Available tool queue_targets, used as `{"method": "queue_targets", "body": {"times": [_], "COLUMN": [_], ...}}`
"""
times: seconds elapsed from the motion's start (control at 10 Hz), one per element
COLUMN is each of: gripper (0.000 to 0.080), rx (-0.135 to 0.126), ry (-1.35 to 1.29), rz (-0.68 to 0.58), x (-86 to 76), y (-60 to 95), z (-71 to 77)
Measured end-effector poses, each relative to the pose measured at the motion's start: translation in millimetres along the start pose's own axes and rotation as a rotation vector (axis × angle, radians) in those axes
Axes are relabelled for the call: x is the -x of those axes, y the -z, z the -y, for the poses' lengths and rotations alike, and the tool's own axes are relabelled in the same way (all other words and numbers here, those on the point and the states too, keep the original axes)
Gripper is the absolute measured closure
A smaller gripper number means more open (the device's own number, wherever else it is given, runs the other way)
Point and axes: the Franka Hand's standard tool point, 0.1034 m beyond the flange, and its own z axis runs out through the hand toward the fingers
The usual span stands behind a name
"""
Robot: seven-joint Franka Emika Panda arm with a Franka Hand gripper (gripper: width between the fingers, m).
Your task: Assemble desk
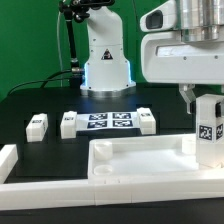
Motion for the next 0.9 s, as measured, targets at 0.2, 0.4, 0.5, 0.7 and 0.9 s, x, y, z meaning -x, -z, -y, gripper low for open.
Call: {"method": "queue_targets", "body": {"times": [0.2, 0.4, 0.5, 0.7, 0.9], "gripper": [0.0509, 0.0509, 0.0509, 0.0509, 0.0483], "rx": [-0.011, -0.012, -0.011, -0.012, -0.009], "ry": [-0.24, -0.47, -0.535, -0.655, -0.618], "rz": [0.031, 0.048, 0.049, 0.048, 0.048], "x": [0.1, 4.2, 4.8, 11.0, 10.6], "y": [-0.1, 0.3, -0.2, -0.5, -1.1], "z": [-1.2, -1.1, -0.9, 2.5, 1.8]}}
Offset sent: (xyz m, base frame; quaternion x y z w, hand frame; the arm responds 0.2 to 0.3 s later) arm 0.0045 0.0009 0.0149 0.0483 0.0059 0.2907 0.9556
